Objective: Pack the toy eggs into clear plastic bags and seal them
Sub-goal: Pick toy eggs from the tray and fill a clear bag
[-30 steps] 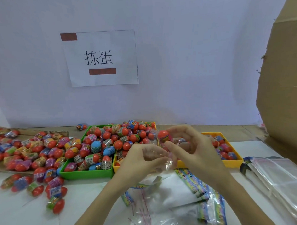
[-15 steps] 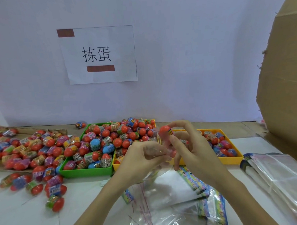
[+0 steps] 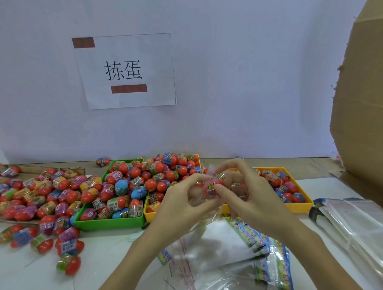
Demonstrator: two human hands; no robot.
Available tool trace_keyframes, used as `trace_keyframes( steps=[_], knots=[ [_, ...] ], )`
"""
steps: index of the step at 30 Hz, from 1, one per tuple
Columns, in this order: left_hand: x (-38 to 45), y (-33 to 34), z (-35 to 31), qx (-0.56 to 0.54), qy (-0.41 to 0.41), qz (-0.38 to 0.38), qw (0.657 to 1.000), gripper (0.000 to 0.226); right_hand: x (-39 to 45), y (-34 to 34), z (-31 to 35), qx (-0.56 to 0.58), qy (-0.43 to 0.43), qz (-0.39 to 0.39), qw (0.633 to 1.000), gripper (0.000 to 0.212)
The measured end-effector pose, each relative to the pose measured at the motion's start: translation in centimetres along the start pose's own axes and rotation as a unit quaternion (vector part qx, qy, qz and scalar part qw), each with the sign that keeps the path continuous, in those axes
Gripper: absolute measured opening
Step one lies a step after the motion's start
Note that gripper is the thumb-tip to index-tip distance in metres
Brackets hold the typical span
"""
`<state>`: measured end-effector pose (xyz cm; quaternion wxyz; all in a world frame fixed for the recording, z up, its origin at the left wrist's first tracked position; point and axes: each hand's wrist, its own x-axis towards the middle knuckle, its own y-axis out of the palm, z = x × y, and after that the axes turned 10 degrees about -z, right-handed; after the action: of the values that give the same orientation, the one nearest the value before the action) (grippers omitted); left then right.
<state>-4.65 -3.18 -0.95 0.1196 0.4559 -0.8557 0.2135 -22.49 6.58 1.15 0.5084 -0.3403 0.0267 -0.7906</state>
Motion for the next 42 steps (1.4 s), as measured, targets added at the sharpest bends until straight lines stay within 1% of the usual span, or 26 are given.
trace_keyframes(
  steps=[3,6,8,10,12,13,16,19,22,25,27,30,32,34,36,38,40,42],
  knots=[
    [-0.1,0.1,-0.4,0.017,0.019,0.000,1.000,0.026,0.0,0.0,0.0,-0.027,-0.033,0.014,0.999,0.010],
    [-0.2,0.2,-0.8,0.016,0.022,0.001,1.000,0.021,-0.1,0.0,0.1,-0.051,-0.060,0.034,0.996,0.025],
    [-0.1,0.1,-0.9,0.020,0.029,-0.017,0.999,0.014,-0.2,0.2,0.2,-0.060,-0.068,0.035,0.995,0.026],
    [0.0,-0.1,-1.0,0.007,0.018,-0.042,0.999,0.012,-0.2,0.4,0.3,-0.054,-0.085,-0.006,0.995,0.021],
    [0.2,-0.3,-1.2,-0.036,-0.014,-0.051,0.998,0.013,-0.1,0.6,0.3,-0.038,-0.109,-0.052,0.992,0.025],
    [0.2,-0.4,-1.3,-0.047,-0.024,-0.052,0.997,0.017,-0.1,0.7,0.3,-0.032,-0.117,-0.064,0.991,0.029],
    [0.2,-0.5,-1.4,-0.064,-0.044,-0.035,0.996,0.026,-0.1,0.8,0.1,-0.059,-0.150,-0.072,0.984,0.033],
    [0.2,-0.3,-1.3,-0.048,-0.055,-0.027,0.997,0.026,0.0,0.9,-0.2,-0.115,-0.183,-0.096,0.972,0.031],
    [0.2,-0.4,-1.3,-0.061,-0.046,-0.060,0.995,0.018,-0.1,1.0,0.0,-0.165,-0.220,-0.119,0.954,0.025],
    [0.1,-0.5,-1.3,-0.072,-0.031,-0.112,0.991,0.013,-0.2,1.2,0.2,-0.182,-0.248,-0.142,0.941,0.021],
    [0.1,-0.5,-1.4,-0.078,-0.044,-0.101,0.991,0.018,-0.3,1.2,0.3,-0.183,-0.256,-0.161,0.936,0.019],
    [0.1,-0.3,-1.4,-0.107,-0.082,-0.013,0.991,0.021,-0.2,1.0,0.3,-0.182,-0.254,-0.179,0.933,0.018],
    [0.0,-0.1,-1.4,-0.123,-0.093,0.018,0.988,0.020,-0.2,0.9,0.3,-0.180,-0.245,-0.184,0.935,0.018],
    [0.0,0.0,-1.4,-0.119,-0.087,-0.004,0.989,0.015,-0.2,1.0,0.3,-0.165,-0.241,-0.186,0.938,0.018],
    [0.1,-0.1,-1.4,-0.127,-0.089,-0.040,0.987,0.011,-0.2,1.1,0.3,-0.123,-0.231,-0.182,0.948,0.021],
    [0.3,-0.4,-1.2,-0.124,-0.101,-0.085,0.983,0.011,-0.1,0.7,0.1,-0.084,-0.201,-0.190,0.957,0.025],
    [0.4,-0.9,-1.0,-0.116,-0.108,-0.115,0.981,0.007,0.4,-0.2,-0.8,-0.081,-0.148,-0.225,0.960,0.028],
    [0.5,-1.2,-0.9,-0.112,-0.107,-0.137,0.978,0.006,1.0,-1.4,-2.2,-0.119,-0.091,-0.275,0.950,0.028]
  ],
)
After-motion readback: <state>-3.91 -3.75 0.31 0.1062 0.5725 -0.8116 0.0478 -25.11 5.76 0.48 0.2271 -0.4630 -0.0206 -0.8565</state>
